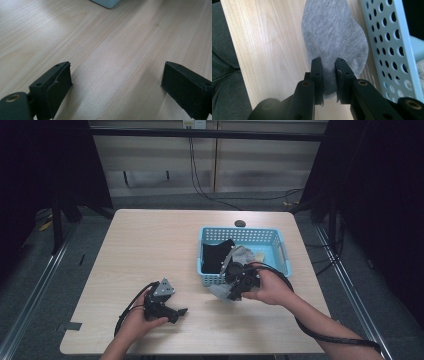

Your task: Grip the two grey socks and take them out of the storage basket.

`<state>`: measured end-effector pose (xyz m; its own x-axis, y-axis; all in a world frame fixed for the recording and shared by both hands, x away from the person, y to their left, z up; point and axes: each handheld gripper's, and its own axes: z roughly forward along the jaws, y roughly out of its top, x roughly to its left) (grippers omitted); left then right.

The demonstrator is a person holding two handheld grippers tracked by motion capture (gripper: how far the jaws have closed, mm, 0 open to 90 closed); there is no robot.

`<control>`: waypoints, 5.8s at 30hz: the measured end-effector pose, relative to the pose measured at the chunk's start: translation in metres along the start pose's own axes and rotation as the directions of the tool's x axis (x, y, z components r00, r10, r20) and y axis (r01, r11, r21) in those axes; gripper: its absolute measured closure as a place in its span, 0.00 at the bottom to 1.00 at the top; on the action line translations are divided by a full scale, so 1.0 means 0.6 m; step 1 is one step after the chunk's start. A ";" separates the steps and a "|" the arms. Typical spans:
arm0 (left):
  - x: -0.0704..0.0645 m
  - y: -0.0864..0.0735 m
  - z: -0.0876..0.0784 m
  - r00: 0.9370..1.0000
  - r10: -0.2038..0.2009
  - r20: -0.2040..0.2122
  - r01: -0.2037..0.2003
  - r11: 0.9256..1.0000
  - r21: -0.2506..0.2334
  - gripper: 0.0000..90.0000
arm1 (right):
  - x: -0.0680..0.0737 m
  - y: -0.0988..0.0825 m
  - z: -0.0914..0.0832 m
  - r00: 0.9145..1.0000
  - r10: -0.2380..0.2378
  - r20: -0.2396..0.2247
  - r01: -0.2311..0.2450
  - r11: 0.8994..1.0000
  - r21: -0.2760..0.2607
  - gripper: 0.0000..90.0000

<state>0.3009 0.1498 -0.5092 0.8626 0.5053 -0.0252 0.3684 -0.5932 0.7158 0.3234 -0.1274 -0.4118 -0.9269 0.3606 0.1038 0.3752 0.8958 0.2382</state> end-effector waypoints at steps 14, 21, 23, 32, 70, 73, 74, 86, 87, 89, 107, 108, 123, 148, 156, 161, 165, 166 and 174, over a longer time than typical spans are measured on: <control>0.000 0.000 0.000 1.000 -0.002 0.000 0.002 1.000 -0.001 0.09 | 0.008 0.008 0.030 0.999 -0.029 -0.018 0.030 0.999 0.027 0.86; 0.000 0.000 0.000 1.000 -0.002 0.000 0.002 1.000 0.000 0.09 | 0.010 0.010 0.032 1.000 -0.023 -0.020 0.023 1.000 0.015 0.79; 0.000 0.000 0.000 1.000 0.000 0.000 0.000 1.000 0.000 0.09 | 0.010 0.010 0.030 0.999 -0.027 -0.025 0.027 1.000 0.004 0.74; 0.000 0.000 0.000 1.000 -0.002 0.000 0.002 1.000 0.000 0.09 | 0.000 0.001 -0.018 0.999 0.045 -0.021 -0.046 0.997 -0.065 0.58; -0.001 0.000 0.001 1.000 -0.013 0.001 0.013 1.000 -0.009 0.09 | -0.199 -0.048 -0.015 0.931 0.324 0.167 -0.321 0.946 -0.043 0.52; -0.001 0.000 0.001 1.000 -0.012 0.001 0.012 1.000 -0.009 0.09 | -0.205 -0.054 -0.009 0.922 0.346 0.172 -0.345 0.938 -0.035 0.52; -0.001 0.000 0.001 1.000 -0.013 0.001 0.013 1.000 -0.008 0.09 | -0.208 -0.056 -0.007 0.924 0.342 0.170 -0.342 0.939 -0.032 0.52; -0.001 0.000 0.001 1.000 -0.008 0.000 0.008 1.000 -0.007 0.09 | -0.217 -0.069 0.019 0.922 0.349 0.171 -0.352 0.936 -0.013 0.62; -0.001 0.000 0.001 1.000 -0.010 0.000 0.010 1.000 -0.007 0.09 | -0.217 -0.068 0.021 0.920 0.354 0.169 -0.358 0.934 -0.011 0.64; -0.001 0.000 0.001 1.000 -0.010 0.000 0.010 1.000 -0.007 0.09 | -0.217 -0.068 0.025 0.921 0.351 0.170 -0.357 0.934 0.002 0.69; -0.001 0.000 0.001 1.000 -0.012 0.000 0.012 1.000 -0.009 0.09 | -0.213 -0.060 -0.021 0.929 0.333 0.163 -0.340 0.940 0.022 0.97; -0.001 0.000 0.001 1.000 -0.013 0.001 0.013 1.000 -0.009 0.09 | -0.212 -0.058 -0.026 0.928 0.337 0.159 -0.345 0.938 0.022 0.97; -0.001 0.000 0.000 1.000 -0.008 0.001 0.008 1.000 -0.005 0.09 | -0.208 -0.033 -0.094 0.931 0.324 0.167 -0.326 0.945 -0.015 0.98; -0.001 0.000 0.001 1.000 -0.007 0.002 0.007 1.000 -0.005 0.09 | -0.179 -0.012 -0.175 0.954 0.262 0.144 -0.259 0.965 -0.039 0.98; -0.001 0.000 0.000 1.000 -0.009 0.001 0.009 1.000 -0.005 0.09 | -0.155 -0.001 -0.200 0.965 0.224 0.137 -0.219 0.975 -0.046 0.98; -0.001 0.000 0.001 1.000 -0.010 0.001 0.010 1.000 -0.005 0.09 | -0.138 0.005 -0.214 0.973 0.188 0.132 -0.183 0.982 -0.050 0.98; -0.001 0.000 0.000 1.000 -0.009 0.001 0.009 1.000 -0.005 0.09 | -0.124 0.008 -0.223 0.979 0.163 0.125 -0.158 0.986 -0.054 0.98; -0.001 0.000 0.001 1.000 -0.009 0.001 0.009 1.000 -0.005 0.09 | -0.120 0.008 -0.225 0.980 0.159 0.123 -0.153 0.987 -0.054 0.98; -0.001 0.000 0.000 1.000 -0.009 0.002 0.009 1.000 -0.005 0.09 | -0.088 0.011 -0.233 0.989 0.108 0.101 -0.100 0.992 -0.076 0.98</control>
<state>0.3006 0.1494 -0.5093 0.8597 0.5098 -0.0330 0.3747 -0.5853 0.7190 0.3755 -0.1769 -0.2805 -0.8769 0.4797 0.0304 0.4659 0.8326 0.2995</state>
